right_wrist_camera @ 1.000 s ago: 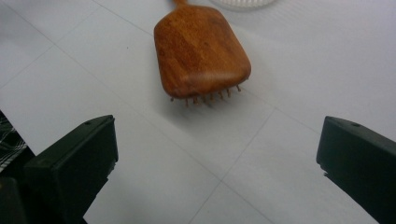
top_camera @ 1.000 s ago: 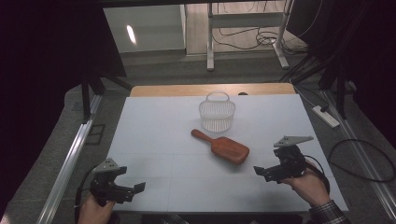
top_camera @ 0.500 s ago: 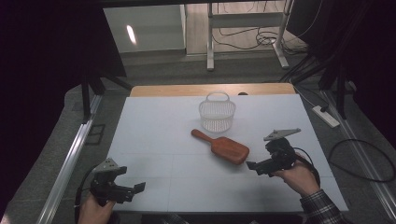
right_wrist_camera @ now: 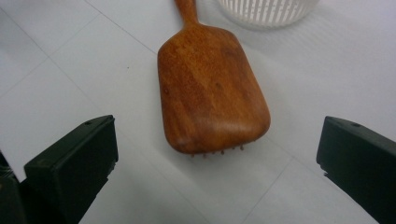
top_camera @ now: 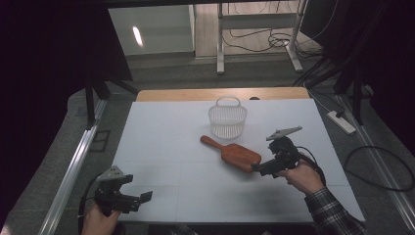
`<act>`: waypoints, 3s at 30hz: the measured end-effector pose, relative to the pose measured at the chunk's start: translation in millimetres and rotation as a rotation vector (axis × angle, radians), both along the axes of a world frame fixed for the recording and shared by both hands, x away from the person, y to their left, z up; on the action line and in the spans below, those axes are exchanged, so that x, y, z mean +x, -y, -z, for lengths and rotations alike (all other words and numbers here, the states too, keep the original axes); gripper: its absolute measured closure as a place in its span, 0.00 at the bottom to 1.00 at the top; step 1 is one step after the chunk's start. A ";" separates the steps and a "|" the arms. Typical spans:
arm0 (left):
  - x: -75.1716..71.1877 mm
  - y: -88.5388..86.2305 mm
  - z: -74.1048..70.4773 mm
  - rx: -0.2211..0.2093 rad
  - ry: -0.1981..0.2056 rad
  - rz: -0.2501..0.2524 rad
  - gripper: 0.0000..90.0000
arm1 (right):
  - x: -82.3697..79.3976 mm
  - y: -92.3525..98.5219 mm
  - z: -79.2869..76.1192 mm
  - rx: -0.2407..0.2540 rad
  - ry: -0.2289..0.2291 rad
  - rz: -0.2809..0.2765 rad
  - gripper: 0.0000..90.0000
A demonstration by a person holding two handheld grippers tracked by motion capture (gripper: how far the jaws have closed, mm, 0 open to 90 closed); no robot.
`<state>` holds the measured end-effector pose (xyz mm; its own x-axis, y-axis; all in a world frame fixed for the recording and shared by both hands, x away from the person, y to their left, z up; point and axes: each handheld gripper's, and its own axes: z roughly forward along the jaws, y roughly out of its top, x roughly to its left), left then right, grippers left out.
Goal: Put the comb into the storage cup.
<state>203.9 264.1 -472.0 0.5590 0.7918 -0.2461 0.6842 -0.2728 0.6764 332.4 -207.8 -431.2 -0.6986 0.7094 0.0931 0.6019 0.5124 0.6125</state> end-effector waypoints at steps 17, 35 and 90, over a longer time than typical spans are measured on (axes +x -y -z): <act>0.0 -0.2 0.1 -0.003 0.000 0.002 0.00 | 23.2 -23.9 2.8 -0.064 -0.035 0.018 0.00; 0.2 -0.2 0.2 -0.003 0.000 0.006 0.00 | 45.9 -47.5 9.5 -0.115 -0.070 -0.005 0.00; 1.2 -0.2 0.6 -0.008 -0.008 0.013 0.00 | 92.8 -92.6 24.4 -0.156 -0.121 -0.108 0.95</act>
<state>205.1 264.3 -472.6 0.5668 0.7828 -0.2568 0.6864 -0.2763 0.6727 425.2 -115.1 -455.7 -0.7617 0.6435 0.0762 0.6029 0.6606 0.4473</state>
